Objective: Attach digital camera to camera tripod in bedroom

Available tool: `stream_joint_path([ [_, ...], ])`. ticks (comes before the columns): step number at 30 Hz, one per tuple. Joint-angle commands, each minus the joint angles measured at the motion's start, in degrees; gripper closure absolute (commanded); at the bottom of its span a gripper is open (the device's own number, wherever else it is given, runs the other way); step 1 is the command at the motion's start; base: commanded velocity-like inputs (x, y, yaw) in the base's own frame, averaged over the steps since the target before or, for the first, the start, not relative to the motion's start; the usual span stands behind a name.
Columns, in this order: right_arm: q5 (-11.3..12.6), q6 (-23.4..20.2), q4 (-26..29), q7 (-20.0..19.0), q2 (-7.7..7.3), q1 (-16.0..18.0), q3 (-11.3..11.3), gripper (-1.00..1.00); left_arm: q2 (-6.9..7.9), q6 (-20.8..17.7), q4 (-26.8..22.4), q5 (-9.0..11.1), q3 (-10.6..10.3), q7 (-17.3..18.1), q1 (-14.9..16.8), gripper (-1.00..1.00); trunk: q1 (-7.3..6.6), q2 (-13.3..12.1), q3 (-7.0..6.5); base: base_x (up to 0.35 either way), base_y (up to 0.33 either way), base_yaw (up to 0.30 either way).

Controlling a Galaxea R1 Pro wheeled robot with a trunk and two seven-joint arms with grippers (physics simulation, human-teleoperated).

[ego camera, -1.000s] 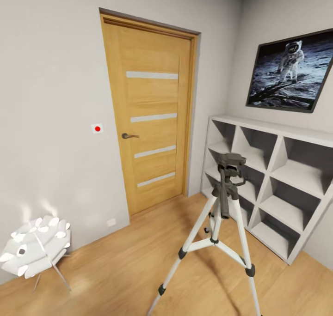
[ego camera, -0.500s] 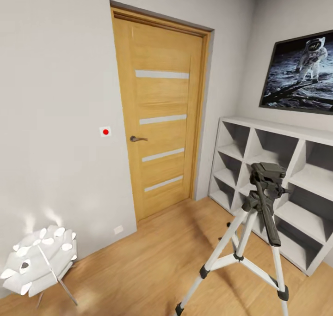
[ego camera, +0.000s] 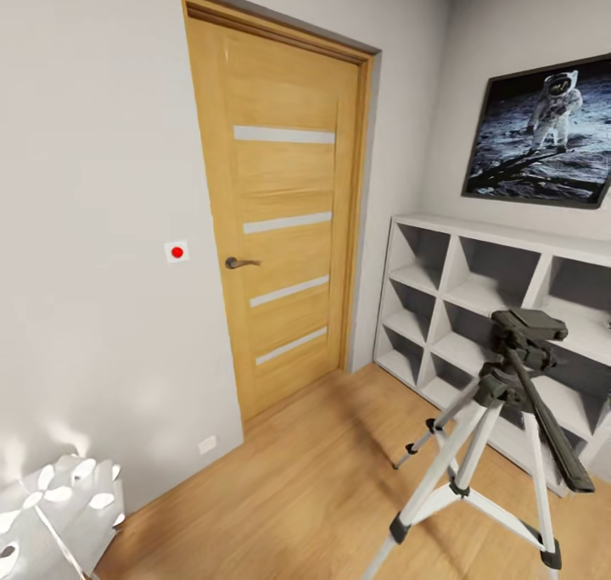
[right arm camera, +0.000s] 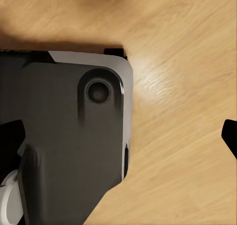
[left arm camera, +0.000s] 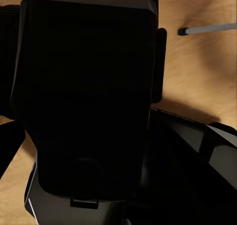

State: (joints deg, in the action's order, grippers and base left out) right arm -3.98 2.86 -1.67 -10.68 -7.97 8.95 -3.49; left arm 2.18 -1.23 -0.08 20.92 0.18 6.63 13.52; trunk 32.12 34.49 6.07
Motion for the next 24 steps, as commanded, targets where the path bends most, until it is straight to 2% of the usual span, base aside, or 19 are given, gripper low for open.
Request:
stream_joint_path([
  [1, -0.41, 0.30, -0.18, -0.13, -0.02, 0.10, -0.37, -1.00, 0.02, -0.11, -0.01, 0.26, 0.00, 0.22, 0.02, 1.00, 0.04, 0.08, 0.10, 0.221, 0.290, -0.245],
  [24, -0.41, 0.35, -0.18, -0.13, -0.03, 0.10, -0.37, -1.00, -0.07, -0.18, -0.01, 0.34, 0.00, 0.05, 0.05, 1.00, 0.04, 0.08, 0.10, 0.218, 0.292, -0.245],
])
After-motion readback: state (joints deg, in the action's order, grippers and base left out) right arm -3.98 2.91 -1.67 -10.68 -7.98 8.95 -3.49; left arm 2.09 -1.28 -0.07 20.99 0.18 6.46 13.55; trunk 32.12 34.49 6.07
